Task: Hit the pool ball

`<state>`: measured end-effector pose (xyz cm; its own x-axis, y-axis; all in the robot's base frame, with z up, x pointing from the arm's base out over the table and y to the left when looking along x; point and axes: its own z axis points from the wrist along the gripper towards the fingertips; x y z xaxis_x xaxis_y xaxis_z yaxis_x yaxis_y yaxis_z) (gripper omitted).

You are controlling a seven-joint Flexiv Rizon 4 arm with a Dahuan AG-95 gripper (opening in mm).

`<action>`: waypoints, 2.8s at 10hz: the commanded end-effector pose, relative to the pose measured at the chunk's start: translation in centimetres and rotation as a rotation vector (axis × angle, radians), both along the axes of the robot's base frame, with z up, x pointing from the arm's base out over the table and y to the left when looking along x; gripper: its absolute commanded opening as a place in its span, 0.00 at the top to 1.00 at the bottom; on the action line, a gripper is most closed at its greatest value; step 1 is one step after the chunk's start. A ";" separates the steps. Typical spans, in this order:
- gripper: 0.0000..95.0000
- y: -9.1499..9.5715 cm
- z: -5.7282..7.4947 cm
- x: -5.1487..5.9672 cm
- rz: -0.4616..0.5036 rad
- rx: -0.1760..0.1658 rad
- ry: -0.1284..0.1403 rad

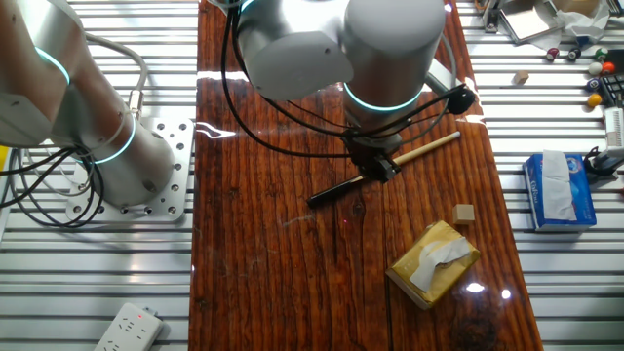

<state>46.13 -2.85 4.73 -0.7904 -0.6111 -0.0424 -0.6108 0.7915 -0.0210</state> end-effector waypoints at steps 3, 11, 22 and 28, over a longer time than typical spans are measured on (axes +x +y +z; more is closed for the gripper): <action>1.00 0.0 0.2 -0.2 0.007 -0.001 0.004; 1.00 0.0 0.2 -0.2 0.008 0.030 0.006; 0.60 0.0 0.2 -0.2 0.012 0.033 0.025; 0.60 0.0 0.2 -0.2 0.006 0.032 0.026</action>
<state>45.97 -2.83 4.90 -0.7876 -0.6147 -0.0430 -0.6158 0.7876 0.0204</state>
